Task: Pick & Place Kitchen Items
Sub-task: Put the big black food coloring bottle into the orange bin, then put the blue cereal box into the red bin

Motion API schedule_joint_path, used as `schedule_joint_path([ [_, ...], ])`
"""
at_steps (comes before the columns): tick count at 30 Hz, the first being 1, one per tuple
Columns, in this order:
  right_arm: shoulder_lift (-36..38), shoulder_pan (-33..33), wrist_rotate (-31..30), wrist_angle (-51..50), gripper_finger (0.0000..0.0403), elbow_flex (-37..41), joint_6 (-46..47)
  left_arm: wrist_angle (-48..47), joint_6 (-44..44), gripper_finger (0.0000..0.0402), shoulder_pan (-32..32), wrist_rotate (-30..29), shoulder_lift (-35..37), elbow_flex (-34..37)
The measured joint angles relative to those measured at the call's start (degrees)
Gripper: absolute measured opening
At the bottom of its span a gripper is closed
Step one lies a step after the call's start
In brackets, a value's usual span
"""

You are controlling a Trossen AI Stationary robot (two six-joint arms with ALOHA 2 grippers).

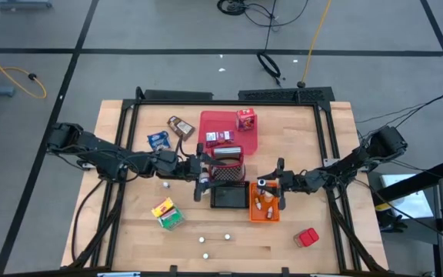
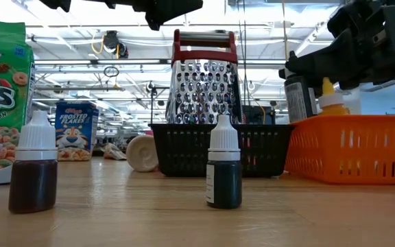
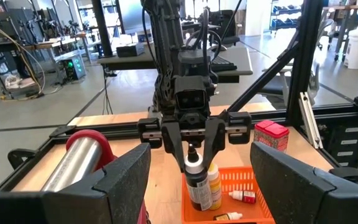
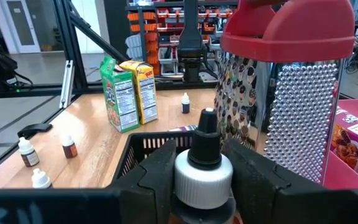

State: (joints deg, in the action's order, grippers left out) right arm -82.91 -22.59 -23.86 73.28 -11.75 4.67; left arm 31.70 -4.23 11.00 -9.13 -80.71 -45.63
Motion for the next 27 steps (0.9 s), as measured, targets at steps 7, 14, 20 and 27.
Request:
schedule_joint_path([
  [7, 0.0, 0.0, 0.1, 0.6, 0.0167, 0.0, -0.9, -0.1, 0.0, 0.0273, 0.0, 0.0, 0.0, 0.0],
  [14, 0.0, 0.0, 0.1, 0.9, 0.0182, 0.0, -1.1, -0.1, 0.0, 0.0273, 0.0, 0.0, 0.0, 0.0],
  [20, 0.0, 0.0, 0.0, 1.6, 0.0182, 0.0, -1.1, -0.2, 0.0, 0.0274, 0.0, 0.0, 0.0, 0.0],
  [27, 1.7, 0.0, 0.1, 2.1, 0.0183, 0.0, -2.6, -0.3, 0.0, 0.0274, 0.0, -0.4, 0.0, 0.0],
])
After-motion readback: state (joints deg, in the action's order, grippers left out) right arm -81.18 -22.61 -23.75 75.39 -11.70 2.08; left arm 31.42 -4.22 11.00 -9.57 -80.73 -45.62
